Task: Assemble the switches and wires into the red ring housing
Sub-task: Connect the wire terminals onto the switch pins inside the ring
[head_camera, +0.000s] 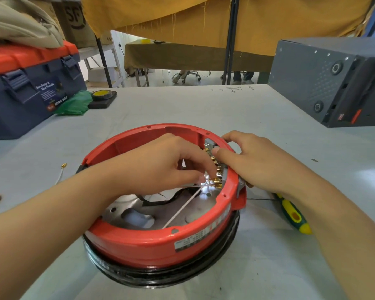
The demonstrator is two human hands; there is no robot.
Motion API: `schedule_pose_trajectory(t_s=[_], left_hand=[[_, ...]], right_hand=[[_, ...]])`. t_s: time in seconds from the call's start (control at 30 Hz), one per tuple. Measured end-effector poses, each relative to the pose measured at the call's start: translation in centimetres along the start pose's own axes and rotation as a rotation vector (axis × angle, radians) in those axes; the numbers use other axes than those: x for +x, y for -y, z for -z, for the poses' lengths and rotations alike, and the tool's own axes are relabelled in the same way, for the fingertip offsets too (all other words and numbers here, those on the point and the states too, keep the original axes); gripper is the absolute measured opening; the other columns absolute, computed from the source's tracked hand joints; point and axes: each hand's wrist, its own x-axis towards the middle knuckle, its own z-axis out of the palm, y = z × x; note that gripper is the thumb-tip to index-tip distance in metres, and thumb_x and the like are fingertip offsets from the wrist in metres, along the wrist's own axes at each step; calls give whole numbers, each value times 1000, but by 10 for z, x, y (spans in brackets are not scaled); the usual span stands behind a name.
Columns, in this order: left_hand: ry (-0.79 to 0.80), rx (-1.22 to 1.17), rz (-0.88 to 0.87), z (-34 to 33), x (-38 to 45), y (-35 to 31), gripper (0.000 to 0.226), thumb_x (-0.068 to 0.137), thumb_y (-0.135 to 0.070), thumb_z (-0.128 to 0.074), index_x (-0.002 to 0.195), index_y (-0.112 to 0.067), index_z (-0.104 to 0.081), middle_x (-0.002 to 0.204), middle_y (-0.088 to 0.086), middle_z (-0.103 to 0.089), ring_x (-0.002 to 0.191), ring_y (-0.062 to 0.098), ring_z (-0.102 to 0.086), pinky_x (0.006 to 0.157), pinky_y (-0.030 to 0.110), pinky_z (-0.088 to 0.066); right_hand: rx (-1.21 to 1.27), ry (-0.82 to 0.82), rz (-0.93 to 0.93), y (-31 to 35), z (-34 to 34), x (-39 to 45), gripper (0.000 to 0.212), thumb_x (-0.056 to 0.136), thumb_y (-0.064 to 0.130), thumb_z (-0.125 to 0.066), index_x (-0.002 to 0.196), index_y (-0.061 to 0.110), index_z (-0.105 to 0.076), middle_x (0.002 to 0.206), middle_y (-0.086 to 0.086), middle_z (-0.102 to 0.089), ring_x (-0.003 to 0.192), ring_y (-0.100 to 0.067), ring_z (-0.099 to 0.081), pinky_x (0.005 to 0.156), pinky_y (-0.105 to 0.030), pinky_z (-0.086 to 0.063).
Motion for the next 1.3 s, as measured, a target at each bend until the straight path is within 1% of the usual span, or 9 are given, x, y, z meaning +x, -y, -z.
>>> schedule_pose_trajectory(t_s=[0.07, 0.13, 0.27, 0.33, 0.4, 0.53, 0.63, 0.93, 1.3], left_hand=[[-7, 27, -20, -1, 1, 0, 13, 85, -13, -68, 93, -22, -72, 84, -11, -68, 78, 7, -61, 72, 20, -46], [-19, 40, -33, -2, 1, 1, 12, 84, -13, -68, 90, -22, -72, 82, -12, -68, 77, 5, -61, 72, 20, -46], [-40, 76, -78, -3, 2, 2, 9, 84, -10, -68, 89, -16, -73, 82, -10, -68, 76, 3, -61, 72, 19, -45], [-46, 93, -107, -3, 2, 2, 8, 85, -10, -67, 88, -13, -74, 82, -8, -67, 76, 3, -60, 72, 15, -42], [-47, 108, -129, -2, 2, 2, 8, 85, -9, -67, 87, -12, -74, 82, -9, -66, 75, 2, -59, 71, 12, -40], [-56, 146, -175, -3, 2, 2, 8, 85, -7, -66, 87, -10, -73, 81, -4, -66, 74, 5, -59, 70, 14, -41], [-53, 165, -210, -3, 3, 2, 8, 85, -7, -65, 87, -9, -73, 83, -2, -66, 75, 5, -58, 71, 12, -41], [-63, 234, -260, -5, 4, 1, 9, 85, -7, -65, 87, -7, -73, 80, -9, -57, 74, -2, -50, 72, 6, -36], [-67, 236, -249, -6, 5, 2, 9, 84, -9, -64, 86, -8, -73, 79, -10, -58, 73, 1, -53, 70, 4, -35]], right_hand=[[4, -1, 2, 0, -1, 0, 19, 91, 45, -47, 104, 31, -53, 58, 9, -58, 43, 7, -54, 39, -5, -35], [-23, -10, 3, 0, -1, -1, 21, 91, 45, -46, 105, 32, -54, 66, 13, -57, 52, 2, -55, 43, -8, -38], [-70, -12, 9, 1, -2, -1, 27, 92, 44, -44, 110, 29, -55, 76, 17, -52, 71, 3, -50, 56, -13, -37], [-85, -7, 6, 2, -2, -1, 28, 92, 44, -43, 111, 26, -55, 78, 13, -54, 74, -1, -53, 62, -16, -40], [-103, -9, -1, 3, -3, -2, 30, 92, 44, -42, 111, 24, -56, 84, 7, -58, 79, -11, -57, 70, -26, -45], [-131, -12, -12, 5, -5, -3, 33, 92, 44, -40, 112, 23, -56, 97, -1, -62, 88, -20, -59, 82, -37, -48], [-137, -13, -10, 6, -5, -3, 33, 93, 44, -39, 111, 22, -56, 97, -2, -62, 88, -21, -59, 82, -38, -48], [-145, -39, 11, 7, -6, -3, 31, 94, 42, -40, 111, 23, -57, 99, -2, -63, 89, -20, -58, 81, -37, -48], [-130, -49, 14, 3, -6, -1, 33, 93, 43, -41, 109, 20, -58, 94, -3, -64, 86, -20, -59, 80, -36, -49]])
